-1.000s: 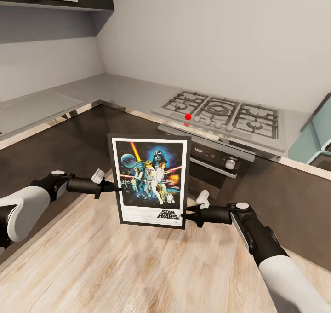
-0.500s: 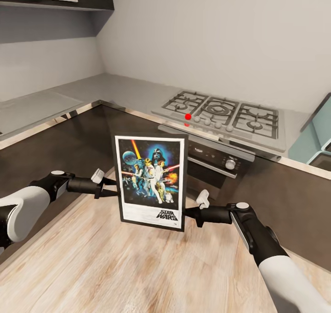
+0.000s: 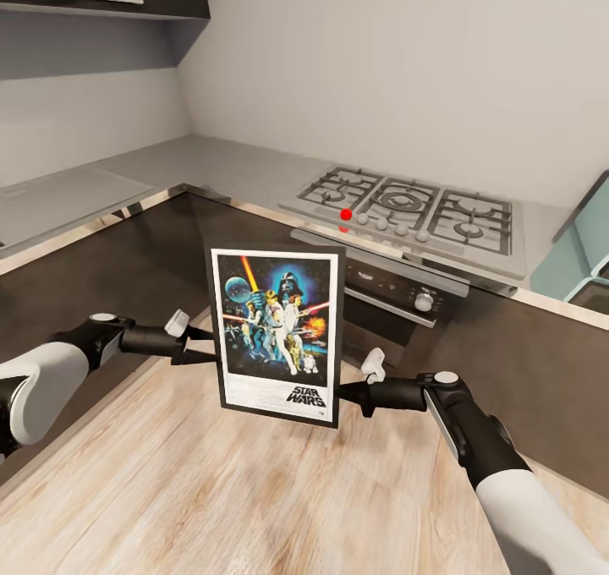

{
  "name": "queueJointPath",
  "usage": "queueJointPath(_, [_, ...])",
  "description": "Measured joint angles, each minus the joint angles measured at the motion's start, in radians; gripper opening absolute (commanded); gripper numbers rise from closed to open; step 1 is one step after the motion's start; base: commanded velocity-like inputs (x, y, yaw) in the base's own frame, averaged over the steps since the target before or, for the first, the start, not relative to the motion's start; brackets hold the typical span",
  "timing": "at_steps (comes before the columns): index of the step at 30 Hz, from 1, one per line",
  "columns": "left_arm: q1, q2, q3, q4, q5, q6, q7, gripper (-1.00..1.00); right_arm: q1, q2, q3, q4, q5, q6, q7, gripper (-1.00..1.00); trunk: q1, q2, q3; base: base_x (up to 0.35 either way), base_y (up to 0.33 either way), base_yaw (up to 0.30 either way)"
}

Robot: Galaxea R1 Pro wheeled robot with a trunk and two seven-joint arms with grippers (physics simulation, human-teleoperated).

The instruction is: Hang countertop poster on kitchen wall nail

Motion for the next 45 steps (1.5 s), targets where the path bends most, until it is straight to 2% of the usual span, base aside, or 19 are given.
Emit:
queueJointPath(3, [0.0,0.016,0.0,0.0,-0.001,0.0,0.0,1.0,0.0,0.0,0.0,0.0,0.0,-0.001,0.0,-1.0,0.0,0.0,0.0,0.0,0.0,0.0])
queueJointPath(6, [0.0,0.056,-0.001,0.0,0.0,0.0,0.0,1.0,0.0,0.0,0.0,0.0,0.0,0.0,0.0,-1.0,0.0,0.0,0.0,0.0,0.0,0.0])
queueJointPath(11, [0.001,0.096,0.0,0.001,0.0,0.0,0.0,1.0,0.0,0.0,0.0,0.0,0.0,0.0,0.0,-1.0,0.0,0.0,0.0,0.0,0.0,0.0])
queueJointPath(15, [0.002,0.113,0.0,0.002,-0.001,0.0,0.0,1.0,0.0,-0.001,0.0,-0.001,-0.001,-0.001,0.0,-1.0,0.0,0.0,0.0,0.0,0.0,0.0])
queueJointPath(18, [0.013,0.121,-0.001,0.003,-0.001,0.0,0.0,1.0,0.0,-0.002,-0.001,-0.001,-0.001,-0.001,0.0,-1.0,0.0,0.0,0.0,0.0,0.0,0.0])
queueJointPath(22, [0.041,0.144,-0.002,0.003,0.0,0.0,0.0,1.0,0.0,-0.004,-0.004,-0.002,-0.001,-0.001,0.002,-1.0,0.0,0.0,0.0,0.0,0.0,0.0])
queueJointPath(27, [0.101,0.165,-0.006,0.003,0.003,0.0,0.0,1.0,0.0,-0.007,-0.009,-0.003,-0.002,-0.001,0.003,-1.0,0.0,0.0,0.0,0.0,0.0,0.0])
queueJointPath(35, [0.183,0.175,0.0,0.003,0.009,0.001,0.0,1.0,0.001,-0.013,-0.01,-0.011,-0.003,-0.011,0.004,-1.0,0.0,0.0,0.0,0.0,0.0,0.0])
queueJointPath(39, [0.242,0.174,0.001,0.004,0.081,0.0,0.0,1.0,0.007,-0.015,-0.011,-0.028,-0.023,-0.025,0.006,-1.0,0.0,0.0,0.0,0.0,0.0,0.0])
queueJointPath(40, [0.268,0.173,-0.003,0.004,0.118,-0.007,0.0,1.0,0.009,-0.016,-0.01,-0.032,-0.03,-0.027,0.006,-1.0,0.0,0.0,0.0,0.0,0.0,0.0])
queueJointPath(41, [0.283,0.173,-0.001,0.004,0.138,-0.015,0.0,1.0,0.01,-0.017,-0.01,-0.033,-0.032,-0.028,0.006,-1.0,0.0,0.0,0.0,0.0,0.0,0.0])
queueJointPath(43, [0.343,0.169,-0.006,0.004,0.21,-0.066,0.008,1.0,0.011,-0.028,-0.01,-0.037,-0.039,-0.029,0.006,-1.0,0.0,0.0,0.0,0.0,0.0,0.0])
queueJointPath(45, [0.377,0.168,-0.001,0.004,0.239,-0.088,0.022,1.0,0.012,-0.034,-0.009,-0.038,-0.041,-0.03,0.006,-1.0,0.0,0.0,0.0,0.0,0.0,0.0])
